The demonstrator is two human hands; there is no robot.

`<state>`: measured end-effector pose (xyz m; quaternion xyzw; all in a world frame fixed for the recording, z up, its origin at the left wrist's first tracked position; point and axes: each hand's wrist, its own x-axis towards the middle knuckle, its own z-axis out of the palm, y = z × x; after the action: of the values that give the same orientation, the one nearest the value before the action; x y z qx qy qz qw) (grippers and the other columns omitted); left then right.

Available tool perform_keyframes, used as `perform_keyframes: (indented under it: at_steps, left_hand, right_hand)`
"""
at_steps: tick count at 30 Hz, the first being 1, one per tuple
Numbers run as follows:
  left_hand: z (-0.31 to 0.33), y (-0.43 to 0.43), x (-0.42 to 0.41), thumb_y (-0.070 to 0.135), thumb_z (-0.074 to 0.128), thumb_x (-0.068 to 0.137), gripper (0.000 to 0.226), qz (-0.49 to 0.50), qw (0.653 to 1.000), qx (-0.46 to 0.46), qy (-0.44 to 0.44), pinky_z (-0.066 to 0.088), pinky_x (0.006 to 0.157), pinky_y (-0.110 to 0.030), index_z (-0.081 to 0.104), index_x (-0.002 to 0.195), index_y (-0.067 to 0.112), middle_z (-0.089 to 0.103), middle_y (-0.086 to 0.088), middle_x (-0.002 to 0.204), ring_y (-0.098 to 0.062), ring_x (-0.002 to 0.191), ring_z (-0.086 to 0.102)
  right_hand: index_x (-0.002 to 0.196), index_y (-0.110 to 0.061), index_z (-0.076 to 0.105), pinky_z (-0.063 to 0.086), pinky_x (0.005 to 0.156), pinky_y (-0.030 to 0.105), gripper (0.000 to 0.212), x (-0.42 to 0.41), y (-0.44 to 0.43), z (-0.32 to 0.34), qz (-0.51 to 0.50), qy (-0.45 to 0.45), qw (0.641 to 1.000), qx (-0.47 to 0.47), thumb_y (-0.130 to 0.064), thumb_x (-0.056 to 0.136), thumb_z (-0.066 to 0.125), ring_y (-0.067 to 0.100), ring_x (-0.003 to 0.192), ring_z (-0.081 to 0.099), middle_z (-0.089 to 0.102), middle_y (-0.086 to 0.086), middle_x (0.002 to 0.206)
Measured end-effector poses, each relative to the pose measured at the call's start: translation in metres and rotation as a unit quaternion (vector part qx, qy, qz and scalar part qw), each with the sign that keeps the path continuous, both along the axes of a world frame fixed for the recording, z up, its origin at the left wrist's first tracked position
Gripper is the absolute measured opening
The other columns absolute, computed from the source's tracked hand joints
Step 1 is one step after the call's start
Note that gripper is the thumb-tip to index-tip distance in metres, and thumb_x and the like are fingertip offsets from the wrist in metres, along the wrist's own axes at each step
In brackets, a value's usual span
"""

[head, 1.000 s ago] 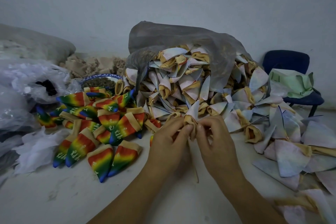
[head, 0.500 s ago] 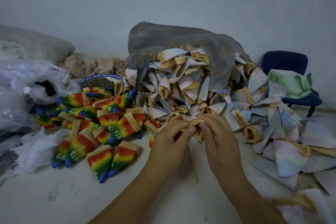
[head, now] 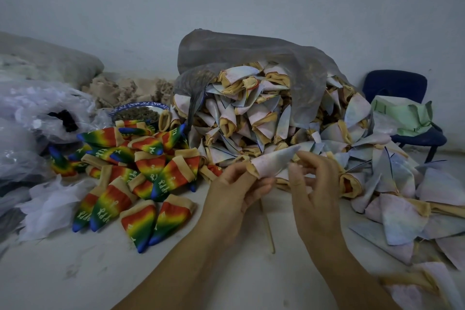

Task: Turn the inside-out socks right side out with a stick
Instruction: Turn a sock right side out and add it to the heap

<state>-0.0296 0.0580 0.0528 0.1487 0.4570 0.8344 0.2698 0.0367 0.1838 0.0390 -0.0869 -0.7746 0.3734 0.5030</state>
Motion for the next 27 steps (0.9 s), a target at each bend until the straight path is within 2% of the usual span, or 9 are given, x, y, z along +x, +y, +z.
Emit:
perform_keyframes:
  at_steps: [5,7,9,12,15,17,20,22,27]
  left_hand:
    - [0.000,-0.001,0.004,0.037,0.070,0.085,0.018,0.049,0.966,-0.157,0.199,0.054,0.065,-0.014,0.070,0.088,0.054,0.070,0.023,0.094,0.002,0.084,0.068]
    - [-0.005,0.001,0.005,0.030,0.063,0.094,0.022,0.054,0.949,-0.181,0.250,0.058,0.072,-0.020,0.069,0.093,0.052,0.069,0.022,0.097,-0.001,0.088,0.068]
    - [-0.007,0.001,0.005,0.026,0.061,0.095,0.022,0.059,0.943,-0.184,0.271,0.057,0.074,-0.020,0.070,0.093,0.045,0.070,0.018,0.094,-0.003,0.086,0.068]
    - [-0.008,0.001,0.003,0.023,0.059,0.097,0.019,0.056,0.941,-0.194,0.272,0.055,0.066,-0.020,0.070,0.094,0.038,0.069,0.010,0.079,-0.005,0.070,0.065]
    - [-0.008,0.001,0.004,0.025,0.055,0.099,0.015,0.011,0.958,-0.186,0.218,0.043,0.047,-0.018,0.070,0.100,0.027,0.059,0.003,0.053,-0.009,0.047,0.052]
    - [-0.010,0.002,0.005,0.021,0.055,0.099,0.016,-0.020,0.978,-0.147,0.146,0.039,0.042,-0.018,0.070,0.106,0.019,0.054,-0.001,0.049,-0.010,0.042,0.044]
    - [-0.007,0.006,0.006,0.012,0.060,0.092,0.019,-0.076,0.996,-0.040,-0.028,0.045,0.044,-0.017,0.070,0.108,0.007,0.059,-0.003,0.057,-0.007,0.047,0.052]
    - [-0.004,0.008,0.005,0.006,0.063,0.082,0.023,-0.102,0.984,0.036,-0.142,0.052,0.049,-0.017,0.073,0.102,0.000,0.068,-0.011,0.070,-0.010,0.056,0.064]
    - [-0.004,0.004,0.002,0.009,0.057,0.082,0.024,-0.171,0.962,0.095,-0.191,0.049,0.045,-0.017,0.078,0.089,0.000,0.064,-0.011,0.073,-0.007,0.051,0.055]
  right_hand:
    - [0.126,-0.025,0.055,0.047,0.088,0.016,0.039,-0.004,-0.013,0.000,0.040,-0.067,0.993,0.094,-0.044,0.092,0.054,0.008,0.115,0.047,0.037,-0.014,0.124]
    - [0.127,-0.026,0.054,0.046,0.091,0.017,0.035,-0.005,-0.013,-0.001,0.052,-0.069,0.993,0.077,-0.036,0.094,0.052,0.003,0.119,0.045,0.041,-0.009,0.125]
    - [0.124,-0.024,0.057,0.041,0.088,0.006,0.031,-0.004,-0.011,0.000,0.042,-0.055,0.994,0.083,-0.029,0.094,0.049,-0.012,0.114,0.042,0.044,-0.009,0.120]
    - [0.113,-0.012,0.067,0.038,0.083,0.000,0.028,-0.004,-0.009,0.000,0.011,-0.046,0.994,0.099,-0.022,0.094,0.049,-0.013,0.103,0.045,0.047,-0.007,0.113]
    - [0.101,-0.006,0.069,0.044,0.078,0.007,0.033,-0.006,-0.011,0.001,-0.022,-0.035,0.990,0.132,-0.026,0.094,0.043,0.000,0.094,0.050,0.047,-0.005,0.106]
    - [0.094,-0.004,0.067,0.044,0.075,0.009,0.031,-0.007,-0.010,0.001,-0.031,-0.032,0.991,0.123,-0.025,0.094,0.043,0.001,0.089,0.050,0.046,-0.006,0.102]
    - [0.087,-0.005,0.061,0.037,0.073,0.002,0.020,-0.006,-0.008,0.001,-0.007,-0.028,0.998,0.053,-0.017,0.093,0.047,-0.007,0.084,0.047,0.048,-0.003,0.094]
    - [0.086,-0.016,0.057,0.038,0.070,0.003,0.016,-0.005,-0.009,0.003,0.021,-0.035,0.999,0.006,-0.022,0.094,0.045,-0.007,0.083,0.049,0.048,-0.003,0.090]
    - [0.077,-0.035,0.050,0.037,0.062,0.008,0.021,-0.004,-0.015,0.008,0.077,-0.081,0.990,-0.088,-0.042,0.093,0.039,0.004,0.072,0.052,0.054,-0.009,0.076]
